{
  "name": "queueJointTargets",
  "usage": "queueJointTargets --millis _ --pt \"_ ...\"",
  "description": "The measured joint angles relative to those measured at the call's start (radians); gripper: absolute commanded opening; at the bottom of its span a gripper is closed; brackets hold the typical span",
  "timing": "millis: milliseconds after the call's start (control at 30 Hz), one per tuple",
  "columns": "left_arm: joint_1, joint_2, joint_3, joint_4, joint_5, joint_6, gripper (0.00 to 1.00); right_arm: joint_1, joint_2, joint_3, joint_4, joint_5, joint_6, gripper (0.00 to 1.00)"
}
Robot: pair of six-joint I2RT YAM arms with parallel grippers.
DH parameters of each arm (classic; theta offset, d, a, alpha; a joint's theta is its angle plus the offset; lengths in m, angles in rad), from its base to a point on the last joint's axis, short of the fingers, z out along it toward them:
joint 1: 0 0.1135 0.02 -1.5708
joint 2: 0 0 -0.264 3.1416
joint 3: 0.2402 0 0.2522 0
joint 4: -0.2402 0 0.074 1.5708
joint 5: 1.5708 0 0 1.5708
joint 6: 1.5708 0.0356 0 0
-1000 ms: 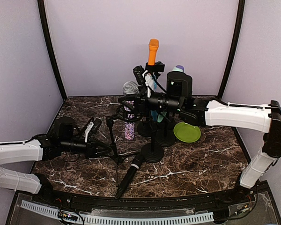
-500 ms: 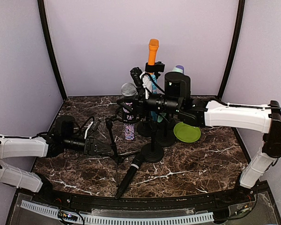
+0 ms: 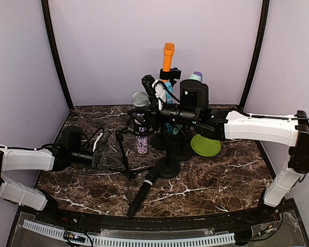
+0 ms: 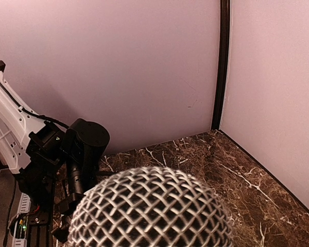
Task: Remove the microphone from the stand
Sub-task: Unscrew the knob on the microphone stand, then unscrew the microphone stand with the microphone at the center of the board.
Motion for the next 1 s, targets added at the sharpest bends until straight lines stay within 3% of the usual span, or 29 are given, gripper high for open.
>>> queueJointTargets --millis 167,500,1000 --pt "0.002 -0.023 0.033 -0.100 -0.061 0.063 0.57 0.004 0.000 0.000 -0.006 0.011 -0.002 0.37" --pt "0.002 -0.253 0.067 -0.280 -0.285 0.237 0.61 0.006 0.000 0.000 0.003 0.032 0.013 0.71" --pt "0.002 -0.369 0.090 -0.315 -0.344 0.356 0.64 0.009 -0.010 -0.008 0.037 0.091 0.033 0.95"
